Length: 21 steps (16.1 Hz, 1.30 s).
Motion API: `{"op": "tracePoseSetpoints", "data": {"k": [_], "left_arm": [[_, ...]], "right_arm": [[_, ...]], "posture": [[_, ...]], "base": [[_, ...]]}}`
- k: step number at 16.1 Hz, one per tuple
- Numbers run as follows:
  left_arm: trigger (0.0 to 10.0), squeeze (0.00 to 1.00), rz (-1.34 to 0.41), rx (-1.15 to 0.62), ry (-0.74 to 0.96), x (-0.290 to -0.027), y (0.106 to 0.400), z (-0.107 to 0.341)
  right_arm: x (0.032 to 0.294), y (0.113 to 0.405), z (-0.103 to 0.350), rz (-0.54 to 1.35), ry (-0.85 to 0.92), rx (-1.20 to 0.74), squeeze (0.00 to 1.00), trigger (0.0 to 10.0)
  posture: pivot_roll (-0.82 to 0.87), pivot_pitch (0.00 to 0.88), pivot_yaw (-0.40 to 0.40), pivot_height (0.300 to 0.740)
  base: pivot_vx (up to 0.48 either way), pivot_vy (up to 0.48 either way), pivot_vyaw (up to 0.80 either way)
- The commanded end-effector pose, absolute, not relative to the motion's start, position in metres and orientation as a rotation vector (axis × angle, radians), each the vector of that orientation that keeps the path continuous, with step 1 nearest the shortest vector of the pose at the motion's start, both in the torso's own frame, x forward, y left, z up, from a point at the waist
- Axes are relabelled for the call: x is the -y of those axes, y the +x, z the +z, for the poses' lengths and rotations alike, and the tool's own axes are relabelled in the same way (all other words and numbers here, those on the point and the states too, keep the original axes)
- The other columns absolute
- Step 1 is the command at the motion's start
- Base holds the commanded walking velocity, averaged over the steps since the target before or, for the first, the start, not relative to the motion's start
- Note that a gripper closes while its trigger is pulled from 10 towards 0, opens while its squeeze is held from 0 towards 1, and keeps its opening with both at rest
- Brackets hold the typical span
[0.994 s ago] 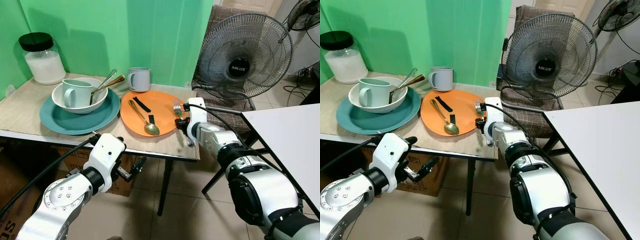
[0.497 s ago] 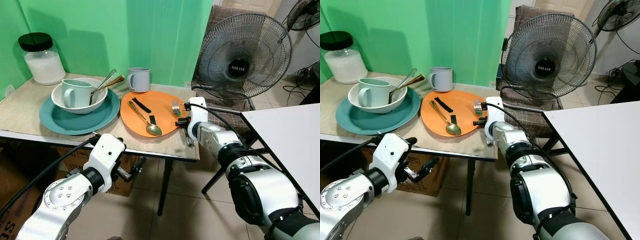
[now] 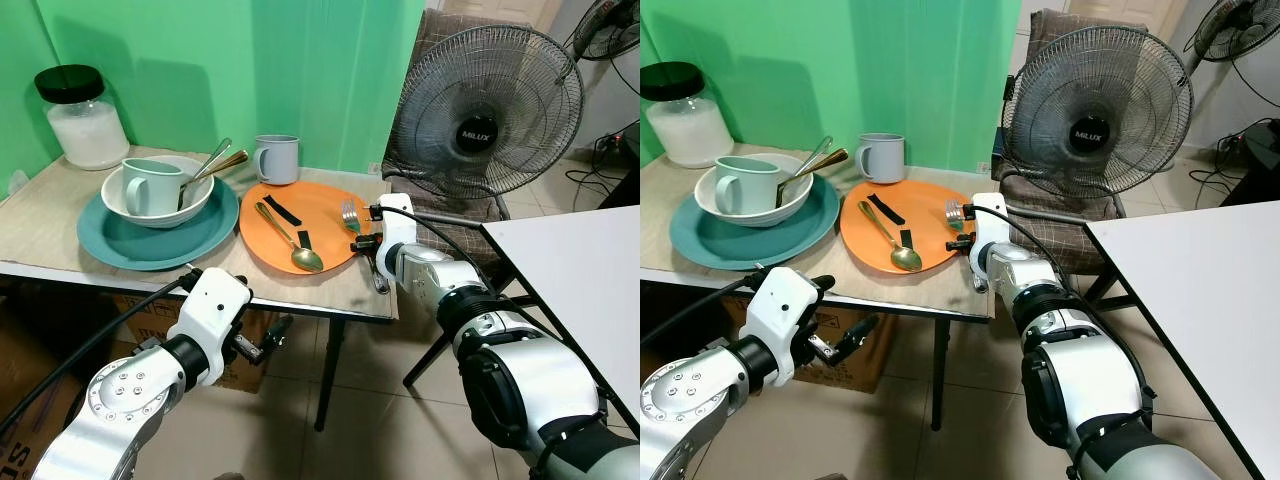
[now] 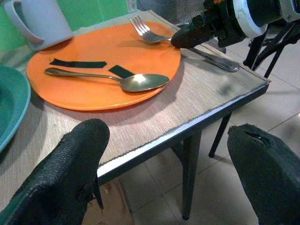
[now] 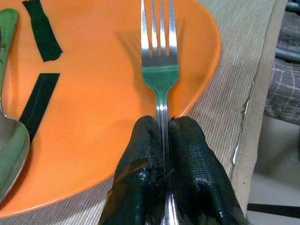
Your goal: Setting the table
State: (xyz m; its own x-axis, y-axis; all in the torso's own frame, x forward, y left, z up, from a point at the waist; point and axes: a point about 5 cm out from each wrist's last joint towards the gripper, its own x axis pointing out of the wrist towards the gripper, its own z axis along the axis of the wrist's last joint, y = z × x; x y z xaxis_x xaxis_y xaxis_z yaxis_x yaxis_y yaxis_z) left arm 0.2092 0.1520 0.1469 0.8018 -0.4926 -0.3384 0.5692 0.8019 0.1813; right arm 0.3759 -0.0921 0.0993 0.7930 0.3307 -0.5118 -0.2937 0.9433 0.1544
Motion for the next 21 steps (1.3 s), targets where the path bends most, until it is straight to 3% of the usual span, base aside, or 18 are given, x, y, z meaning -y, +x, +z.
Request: {"op": "tracePoseSetpoints", "data": {"k": [1, 8, 13, 14, 15, 21], "left_arm": [[10.0, 0.00, -0.598, -0.283, 0.287, -0.150, 0.209, 0.147], [10.0, 0.00, -0.600, -0.279, 0.287, -0.148, 0.208, 0.150], [10.0, 0.00, -0.595, -0.292, 0.286, -0.148, 0.206, 0.147], [10.0, 0.00, -0.580, -0.303, 0.291, -0.150, 0.204, 0.145], [10.0, 0.00, -0.561, -0.310, 0.298, -0.152, 0.203, 0.144], [10.0, 0.00, -0.438, -0.329, 0.339, -0.177, 0.202, 0.147]], "right_arm": [[0.090, 0.383, 0.115, 0.366, 0.099, -0.522, 0.00, 0.0], [0.075, 0.387, 0.131, 0.449, 0.158, -0.474, 0.00, 0.0], [0.057, 0.383, 0.126, 0.436, 0.085, -0.496, 0.00, 0.0], [0.051, 0.383, 0.127, 0.439, 0.051, -0.493, 0.00, 9.2], [0.048, 0.383, 0.129, 0.439, 0.028, -0.488, 0.00, 10.0], [0.047, 0.386, 0.134, 0.386, -0.024, -0.473, 0.00, 10.0]], "posture": [[0.01, 0.027, -0.088, 0.740], [0.01, 0.030, -0.091, 0.740], [0.02, 0.045, -0.094, 0.740], [0.03, 0.054, -0.097, 0.740], [0.03, 0.057, -0.098, 0.740], [0.04, 0.087, -0.111, 0.740]], "base": [[0.000, 0.000, 0.00], [0.000, 0.000, 0.00], [0.000, 0.000, 0.00], [0.000, 0.000, 0.00], [0.000, 0.000, 0.00], [0.000, 0.000, 0.00]]}}
